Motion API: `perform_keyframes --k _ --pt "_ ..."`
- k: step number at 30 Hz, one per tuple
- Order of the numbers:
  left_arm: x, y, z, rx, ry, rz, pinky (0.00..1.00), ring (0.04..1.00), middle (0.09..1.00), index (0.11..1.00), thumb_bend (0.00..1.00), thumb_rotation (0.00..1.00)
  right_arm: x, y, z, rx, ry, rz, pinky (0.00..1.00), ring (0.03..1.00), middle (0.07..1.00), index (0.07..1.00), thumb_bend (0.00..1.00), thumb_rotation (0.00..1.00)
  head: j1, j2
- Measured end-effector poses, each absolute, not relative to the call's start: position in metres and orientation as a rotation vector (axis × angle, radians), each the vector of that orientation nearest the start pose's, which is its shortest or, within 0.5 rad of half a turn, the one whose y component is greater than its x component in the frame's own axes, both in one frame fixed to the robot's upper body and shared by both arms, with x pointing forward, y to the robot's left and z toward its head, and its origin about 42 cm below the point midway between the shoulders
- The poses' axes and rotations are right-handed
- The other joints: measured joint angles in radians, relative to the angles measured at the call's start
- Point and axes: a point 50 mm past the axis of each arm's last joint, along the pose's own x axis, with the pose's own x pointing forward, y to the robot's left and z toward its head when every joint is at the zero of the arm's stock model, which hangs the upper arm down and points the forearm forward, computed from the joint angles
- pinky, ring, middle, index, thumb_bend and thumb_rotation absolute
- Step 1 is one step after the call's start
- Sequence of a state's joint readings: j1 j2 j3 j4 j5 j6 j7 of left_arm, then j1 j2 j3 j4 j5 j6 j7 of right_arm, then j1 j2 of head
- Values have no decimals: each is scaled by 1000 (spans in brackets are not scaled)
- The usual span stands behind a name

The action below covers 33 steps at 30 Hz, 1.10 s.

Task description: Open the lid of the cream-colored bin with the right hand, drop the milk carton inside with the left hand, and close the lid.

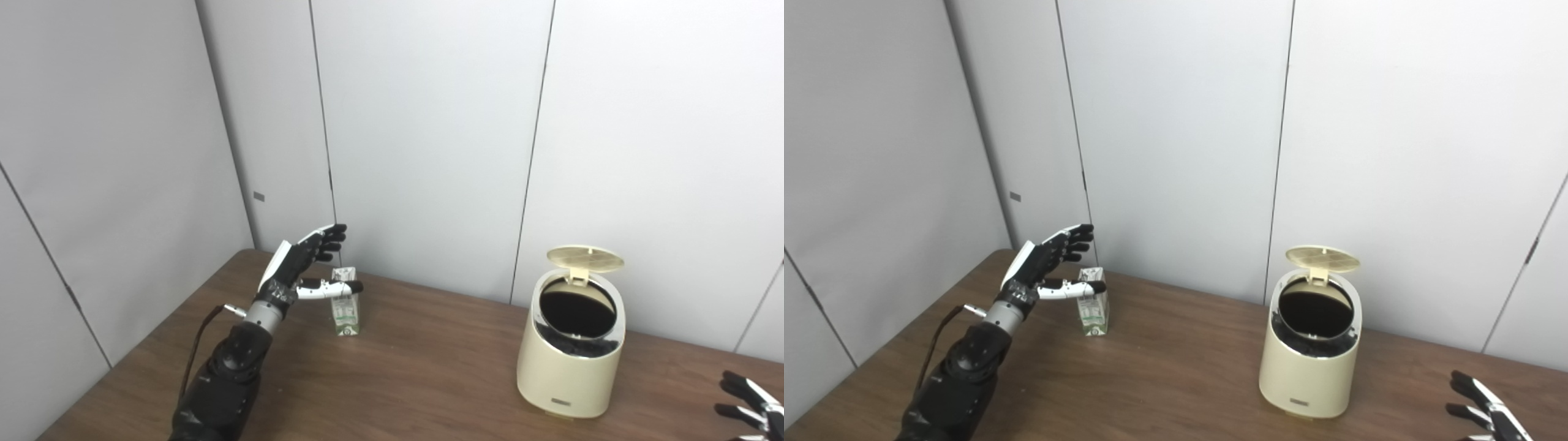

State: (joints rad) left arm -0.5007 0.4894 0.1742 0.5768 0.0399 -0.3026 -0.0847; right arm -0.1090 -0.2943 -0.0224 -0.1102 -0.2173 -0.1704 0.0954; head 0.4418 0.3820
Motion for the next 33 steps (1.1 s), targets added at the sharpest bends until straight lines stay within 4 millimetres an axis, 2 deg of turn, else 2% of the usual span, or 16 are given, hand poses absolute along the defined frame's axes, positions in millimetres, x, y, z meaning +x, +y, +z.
perform_keyframes --k 4,9,15,20,26,33 --pt "427 425 192 451 -204 126 773 811 829 849 926 182 311 -287 180 -530 -365 117 580 790 879 869 792 494 -5 0" --pt "428 428 188 437 -183 125 759 806 817 807 872 91 306 -288 179 -528 -363 113 598 799 888 870 811 519 -5 3" --pt "430 429 185 434 -163 97 779 813 816 799 870 117 303 -291 177 -523 -352 105 586 791 887 871 809 509 -5 6" --pt "430 432 177 431 -131 92 756 797 804 789 843 96 303 -292 177 -515 -345 105 596 791 886 871 807 493 -5 6" --pt "430 432 178 447 -127 85 752 783 791 784 823 94 302 -292 176 -513 -336 106 612 789 885 870 787 463 -5 9" --pt "433 430 174 458 -107 77 723 761 776 772 804 66 299 -292 175 -513 -329 103 628 804 891 877 789 480 -9 14"
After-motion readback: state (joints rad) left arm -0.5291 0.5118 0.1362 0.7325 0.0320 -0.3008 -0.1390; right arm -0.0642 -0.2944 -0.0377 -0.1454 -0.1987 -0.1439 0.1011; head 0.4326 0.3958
